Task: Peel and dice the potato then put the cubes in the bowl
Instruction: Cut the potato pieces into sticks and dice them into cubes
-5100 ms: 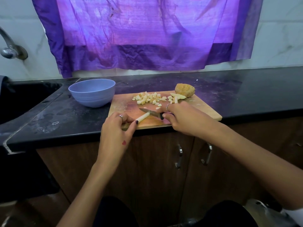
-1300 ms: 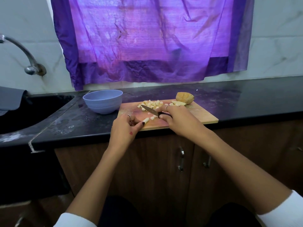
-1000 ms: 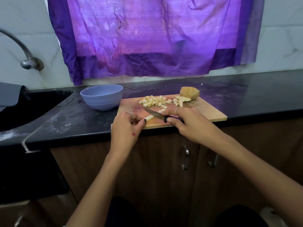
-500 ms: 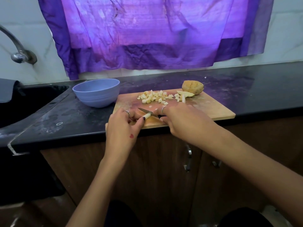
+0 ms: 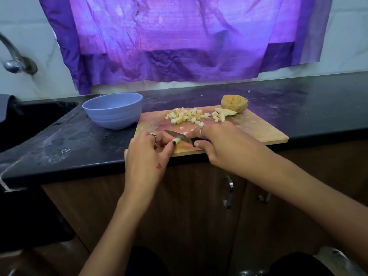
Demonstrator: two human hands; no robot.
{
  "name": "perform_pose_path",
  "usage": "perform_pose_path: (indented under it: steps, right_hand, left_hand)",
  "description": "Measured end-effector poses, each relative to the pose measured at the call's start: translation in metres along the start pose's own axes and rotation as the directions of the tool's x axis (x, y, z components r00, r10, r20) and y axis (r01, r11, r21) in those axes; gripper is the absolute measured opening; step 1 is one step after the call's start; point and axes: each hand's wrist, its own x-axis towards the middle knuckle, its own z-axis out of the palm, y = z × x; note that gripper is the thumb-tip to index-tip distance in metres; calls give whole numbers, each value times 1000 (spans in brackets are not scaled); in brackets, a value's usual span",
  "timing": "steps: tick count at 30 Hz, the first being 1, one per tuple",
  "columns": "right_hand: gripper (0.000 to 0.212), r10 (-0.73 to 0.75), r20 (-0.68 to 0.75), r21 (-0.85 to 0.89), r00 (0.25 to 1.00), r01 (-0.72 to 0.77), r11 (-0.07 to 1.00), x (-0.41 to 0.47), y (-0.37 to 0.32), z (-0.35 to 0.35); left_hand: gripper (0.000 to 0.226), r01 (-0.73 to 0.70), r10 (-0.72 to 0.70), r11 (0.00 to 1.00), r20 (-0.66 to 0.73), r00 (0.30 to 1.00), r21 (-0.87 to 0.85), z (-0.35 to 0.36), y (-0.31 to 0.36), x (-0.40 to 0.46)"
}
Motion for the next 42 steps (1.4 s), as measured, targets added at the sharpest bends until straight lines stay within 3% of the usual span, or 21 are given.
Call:
perform_pose_path:
  steps: [2, 4, 7, 9, 11, 12, 16, 20, 25, 31, 36, 42]
  right_hand:
    - [33, -17, 18, -46, 1000, 17, 999, 2, -3, -1]
    - [38, -54, 3, -209, 999, 53, 976, 1, -7, 1]
    - [45, -134, -87, -390, 987, 90, 916, -3, -7, 6]
    - [42, -83, -134, -240, 988, 49, 970, -4, -3, 8]
    - [36, -6, -111, 4, 994, 7, 1000, -6, -2, 7]
    - [34, 4, -89, 41, 996, -1, 999, -8, -2, 6]
    - [33, 3, -34, 33, 999, -2, 999, -5, 0, -1]
    - [30, -30, 58, -99, 998, 35, 994, 6, -11, -3]
    - [40, -49, -68, -338, 996, 24, 941, -7, -13, 8]
    - [34, 23, -96, 62, 995, -17, 998, -12, -1, 6]
    - [25, 48, -91, 130, 995, -36, 991, -11, 2, 2]
    - [30, 27, -37, 116, 999, -22, 993, -5, -1, 1]
  left_hand:
    - [21, 2, -2, 1000, 0, 1000, 8, -1, 2, 0]
    - [27, 13, -14, 1000, 4, 1000, 8, -1, 4, 0]
    - [18, 11, -11, 1000, 21, 1000, 19, -2, 3, 1]
    - [21, 8, -8, 1000, 23, 1000, 16, -2, 3, 1]
    - [29, 4, -5, 1000, 13, 1000, 23, -2, 3, 1]
    - [28, 0, 0, 1000, 13, 1000, 29, -2, 3, 1]
    - [12, -15, 14, 999, 18, 1000, 46, 1, -2, 3]
    - [8, -19, 18, 998, 24, 1000, 52, 2, -2, 4]
    - [13, -7, 6, 999, 13, 1000, 49, 1, -2, 3]
    - [16, -11, 10, 997, 13, 1000, 71, 1, -2, 4]
    - [15, -12, 12, 998, -1, 1000, 62, 2, -1, 3]
    - [11, -14, 14, 998, 2, 1000, 64, 1, 0, 3]
